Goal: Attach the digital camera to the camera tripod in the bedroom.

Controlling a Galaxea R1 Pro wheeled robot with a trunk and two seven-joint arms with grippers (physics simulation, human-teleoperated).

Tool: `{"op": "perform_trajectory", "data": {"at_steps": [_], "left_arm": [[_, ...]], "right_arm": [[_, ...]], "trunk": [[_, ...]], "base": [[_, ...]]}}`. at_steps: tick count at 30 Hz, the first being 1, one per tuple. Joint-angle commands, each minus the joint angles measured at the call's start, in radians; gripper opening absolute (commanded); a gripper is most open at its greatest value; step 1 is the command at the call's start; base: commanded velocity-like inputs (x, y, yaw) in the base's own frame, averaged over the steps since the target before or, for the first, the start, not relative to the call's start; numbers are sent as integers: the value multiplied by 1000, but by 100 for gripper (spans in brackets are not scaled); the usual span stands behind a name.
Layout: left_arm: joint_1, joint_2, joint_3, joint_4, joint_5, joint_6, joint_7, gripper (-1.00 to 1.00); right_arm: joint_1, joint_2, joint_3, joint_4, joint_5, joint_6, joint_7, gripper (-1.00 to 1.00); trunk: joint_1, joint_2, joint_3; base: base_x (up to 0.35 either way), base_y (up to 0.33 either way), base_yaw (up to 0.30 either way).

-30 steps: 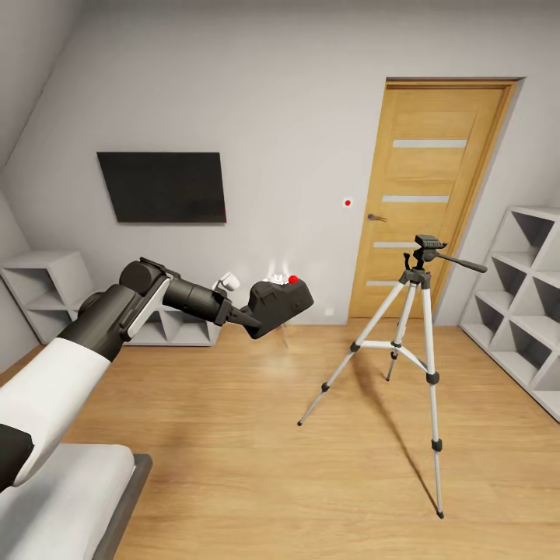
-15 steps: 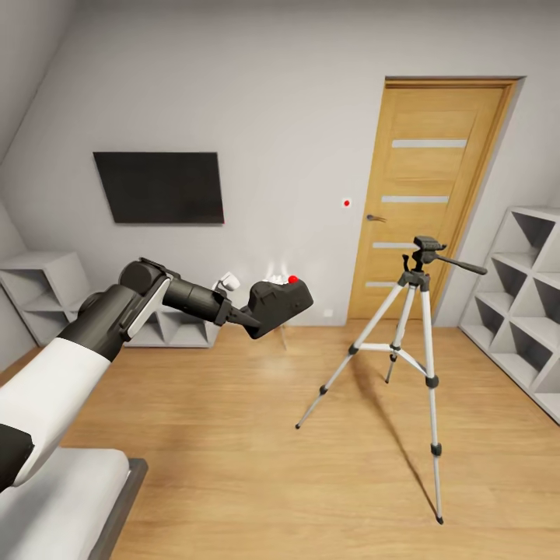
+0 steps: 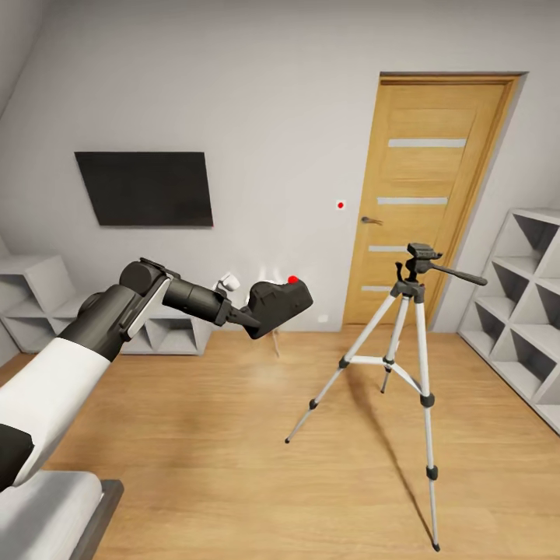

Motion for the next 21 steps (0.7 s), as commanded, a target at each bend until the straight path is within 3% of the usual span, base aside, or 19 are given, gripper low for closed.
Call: {"op": "perform_trajectory", "data": {"at_steps": [1,12,21], "left_arm": [[-2,1,-2,0,4,8,-2,-100],[-2,1,-2,0,4,8,-2,-100],[-2,-1,-4,-2,4,8,-2,-100]], "right_arm": [[-2,0,8,4,-9,-6,0,100],[-2,0,8,4,-9,-6,0,100],[-2,0,8,4,-9,-6,0,100]], "trunk": [[1,-2,-2],[1,-2,-2],[1,-2,-2]], "base": [[243,-199,0],[196,-189,0],[49,-277,0]]}}
